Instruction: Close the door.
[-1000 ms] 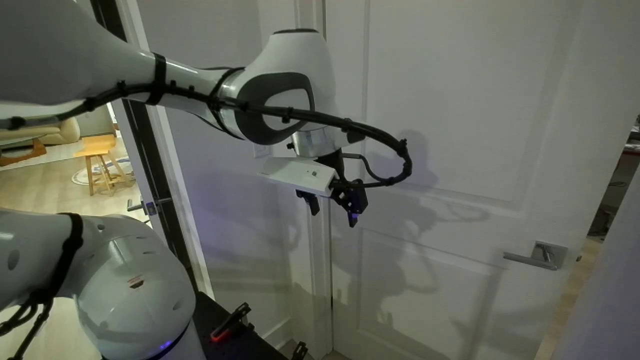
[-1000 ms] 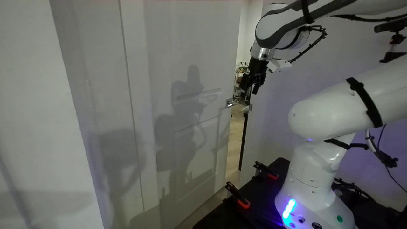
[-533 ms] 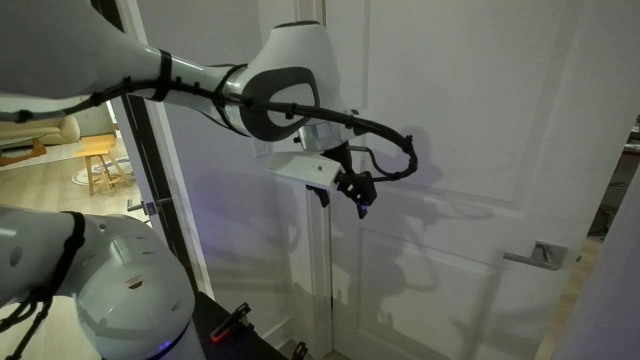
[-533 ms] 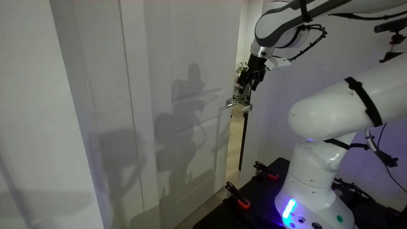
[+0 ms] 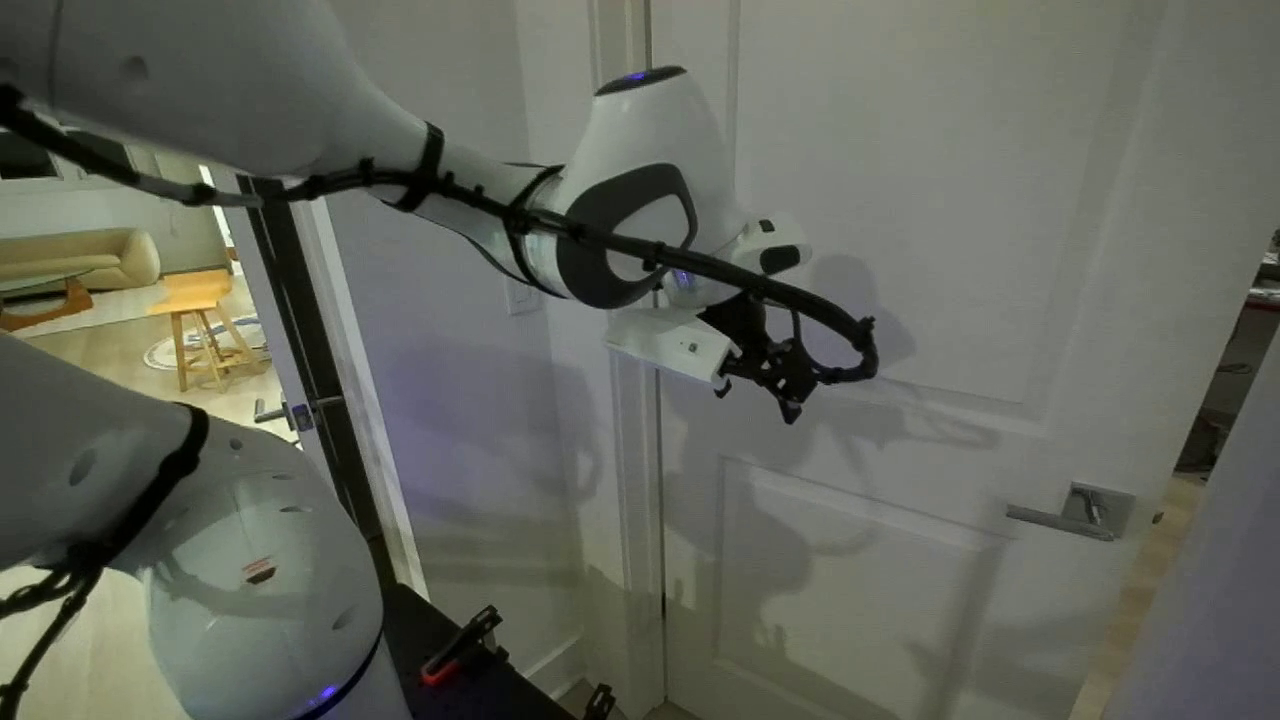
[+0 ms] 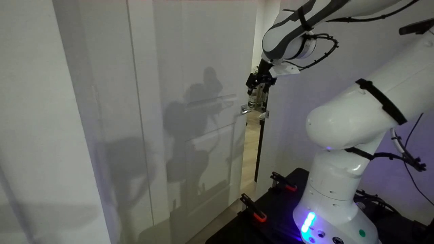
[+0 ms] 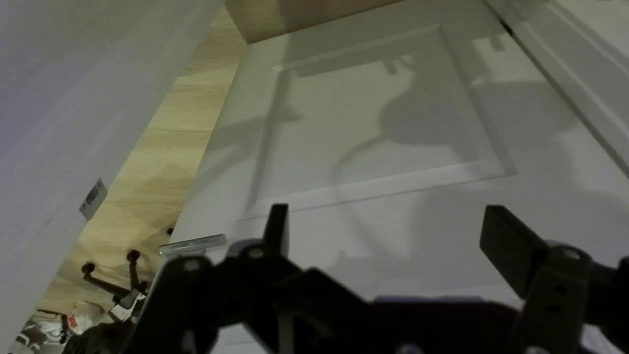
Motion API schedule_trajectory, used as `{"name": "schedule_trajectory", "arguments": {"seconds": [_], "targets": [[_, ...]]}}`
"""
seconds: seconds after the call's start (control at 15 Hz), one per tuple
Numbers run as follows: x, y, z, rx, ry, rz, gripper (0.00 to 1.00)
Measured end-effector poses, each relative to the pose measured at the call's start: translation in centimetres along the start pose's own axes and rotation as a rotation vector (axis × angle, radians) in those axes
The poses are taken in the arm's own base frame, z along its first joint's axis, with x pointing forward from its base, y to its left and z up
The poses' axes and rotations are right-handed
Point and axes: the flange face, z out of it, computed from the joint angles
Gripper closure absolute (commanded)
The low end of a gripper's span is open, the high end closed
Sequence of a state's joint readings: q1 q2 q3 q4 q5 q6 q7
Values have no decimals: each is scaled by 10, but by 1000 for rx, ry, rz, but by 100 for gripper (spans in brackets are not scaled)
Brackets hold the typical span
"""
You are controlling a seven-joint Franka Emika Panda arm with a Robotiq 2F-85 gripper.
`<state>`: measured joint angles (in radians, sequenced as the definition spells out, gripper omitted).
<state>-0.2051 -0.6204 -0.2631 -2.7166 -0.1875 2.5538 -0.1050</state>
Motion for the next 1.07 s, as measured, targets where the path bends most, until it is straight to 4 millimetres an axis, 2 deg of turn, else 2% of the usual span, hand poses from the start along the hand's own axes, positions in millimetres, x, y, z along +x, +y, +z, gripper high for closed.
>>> {"name": "schedule_trajectory", "arguments": {"seconds": [0.4, 0.8, 1.07], "targets": [[47, 13, 57, -62, 24, 131, 0], [98, 42, 133, -119, -2, 253, 0], [130, 63, 177, -133, -10, 334, 0]]}}
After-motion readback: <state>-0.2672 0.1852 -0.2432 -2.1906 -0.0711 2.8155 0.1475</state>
